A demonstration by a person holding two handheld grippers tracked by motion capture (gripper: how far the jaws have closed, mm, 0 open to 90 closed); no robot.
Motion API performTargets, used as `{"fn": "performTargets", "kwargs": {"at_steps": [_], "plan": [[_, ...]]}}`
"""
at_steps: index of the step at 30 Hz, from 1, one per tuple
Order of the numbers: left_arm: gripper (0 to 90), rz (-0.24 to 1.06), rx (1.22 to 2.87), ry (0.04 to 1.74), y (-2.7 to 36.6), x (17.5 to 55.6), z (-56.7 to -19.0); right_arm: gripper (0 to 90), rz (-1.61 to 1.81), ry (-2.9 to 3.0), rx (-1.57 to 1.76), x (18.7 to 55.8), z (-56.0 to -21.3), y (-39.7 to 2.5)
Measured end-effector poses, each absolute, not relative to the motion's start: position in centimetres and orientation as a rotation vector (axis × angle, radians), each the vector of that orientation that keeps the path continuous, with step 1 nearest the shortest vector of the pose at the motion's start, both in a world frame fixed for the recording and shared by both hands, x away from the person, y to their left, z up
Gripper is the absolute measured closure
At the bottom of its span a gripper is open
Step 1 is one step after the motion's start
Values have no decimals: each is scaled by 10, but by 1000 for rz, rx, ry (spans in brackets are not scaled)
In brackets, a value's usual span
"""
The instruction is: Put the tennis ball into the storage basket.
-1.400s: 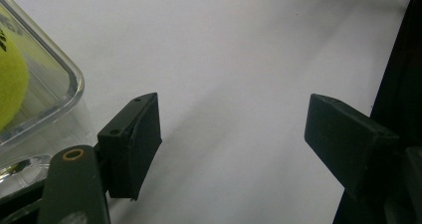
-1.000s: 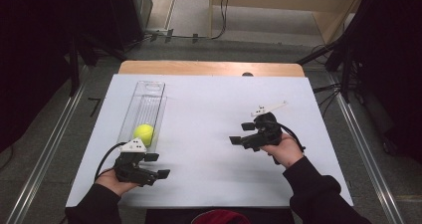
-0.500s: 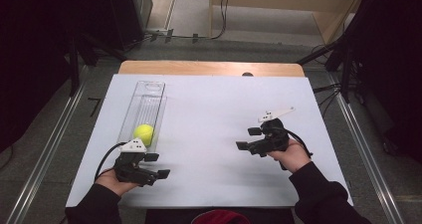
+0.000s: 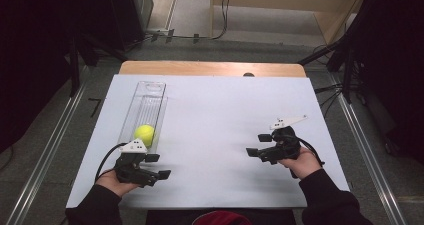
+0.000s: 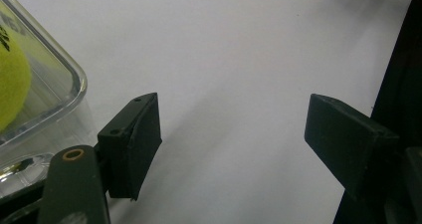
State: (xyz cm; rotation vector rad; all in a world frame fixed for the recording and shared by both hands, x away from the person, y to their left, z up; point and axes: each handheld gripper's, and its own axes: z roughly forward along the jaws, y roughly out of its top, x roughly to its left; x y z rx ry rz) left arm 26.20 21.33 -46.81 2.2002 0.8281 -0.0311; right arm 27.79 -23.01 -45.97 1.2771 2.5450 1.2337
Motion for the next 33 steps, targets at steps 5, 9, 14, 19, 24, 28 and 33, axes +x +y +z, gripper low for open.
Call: {"fn": "performTargets", "kwargs": {"at_steps": [5, 9, 14, 19, 24, 28, 33], "plan": [[230, -31, 2199, 829, 213, 262, -468, 203, 1226, 2535, 1308, 272, -465, -239], [230, -30, 2200, 830, 213, 262, -468, 203, 1218, 2533, 1319, 267, -467, -244], [230, -30, 2199, 830, 213, 262, -468, 203, 1218, 2526, 1330, 263, -469, -249], [229, -31, 2198, 830, 213, 262, -468, 203, 1204, 2526, 1334, 258, -471, -252], [230, -29, 2198, 834, 214, 263, -469, 203, 1201, 2521, 1348, 254, -474, -256], [229, -27, 2194, 834, 214, 263, -468, 203, 1177, 2522, 1366, 251, -477, -261], [229, -30, 2191, 834, 214, 262, -468, 203, 1163, 2512, 1387, 246, -480, -266]]}}
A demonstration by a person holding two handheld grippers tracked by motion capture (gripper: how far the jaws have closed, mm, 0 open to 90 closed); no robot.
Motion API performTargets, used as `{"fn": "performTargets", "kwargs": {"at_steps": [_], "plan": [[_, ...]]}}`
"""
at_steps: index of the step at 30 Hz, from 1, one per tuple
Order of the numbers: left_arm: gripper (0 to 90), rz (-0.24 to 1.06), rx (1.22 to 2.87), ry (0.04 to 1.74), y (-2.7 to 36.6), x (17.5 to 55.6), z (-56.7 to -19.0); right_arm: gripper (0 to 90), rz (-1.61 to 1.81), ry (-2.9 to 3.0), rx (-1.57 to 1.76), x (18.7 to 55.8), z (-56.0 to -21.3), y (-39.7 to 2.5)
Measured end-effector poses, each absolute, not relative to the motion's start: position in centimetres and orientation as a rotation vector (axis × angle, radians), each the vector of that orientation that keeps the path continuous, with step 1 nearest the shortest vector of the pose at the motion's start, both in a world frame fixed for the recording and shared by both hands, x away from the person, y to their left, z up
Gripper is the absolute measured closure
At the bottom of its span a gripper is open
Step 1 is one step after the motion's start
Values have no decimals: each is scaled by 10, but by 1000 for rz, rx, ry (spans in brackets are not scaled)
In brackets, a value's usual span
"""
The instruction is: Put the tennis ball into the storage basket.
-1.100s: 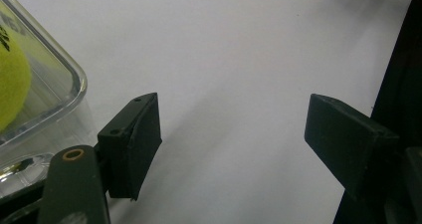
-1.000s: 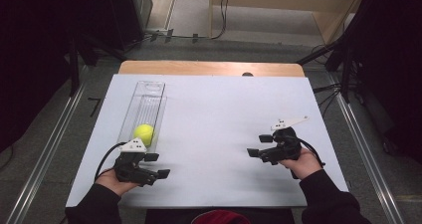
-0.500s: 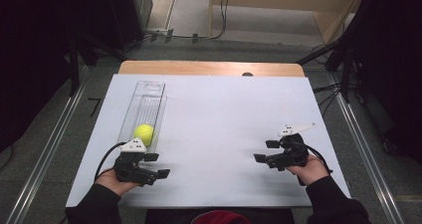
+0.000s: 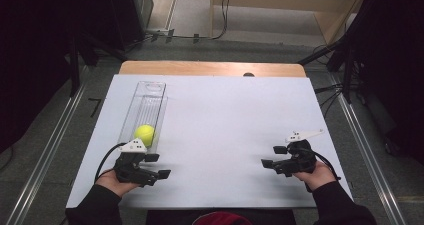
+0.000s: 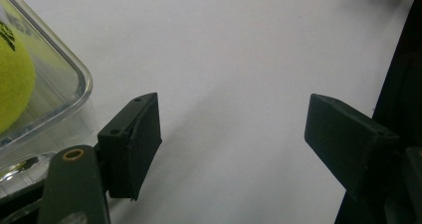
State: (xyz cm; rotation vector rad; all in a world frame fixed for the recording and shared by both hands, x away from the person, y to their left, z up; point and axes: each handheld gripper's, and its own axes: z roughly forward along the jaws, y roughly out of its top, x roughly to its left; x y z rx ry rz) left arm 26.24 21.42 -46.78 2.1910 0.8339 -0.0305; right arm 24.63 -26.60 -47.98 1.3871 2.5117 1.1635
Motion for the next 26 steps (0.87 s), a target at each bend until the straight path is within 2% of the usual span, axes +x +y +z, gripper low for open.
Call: {"fn": "performTargets", "kwargs": {"at_steps": [26], "plan": [[230, -33, 2170, 835, 216, 262, -466, 202, 1126, 2522, 1384, 241, -485, -270]]}}
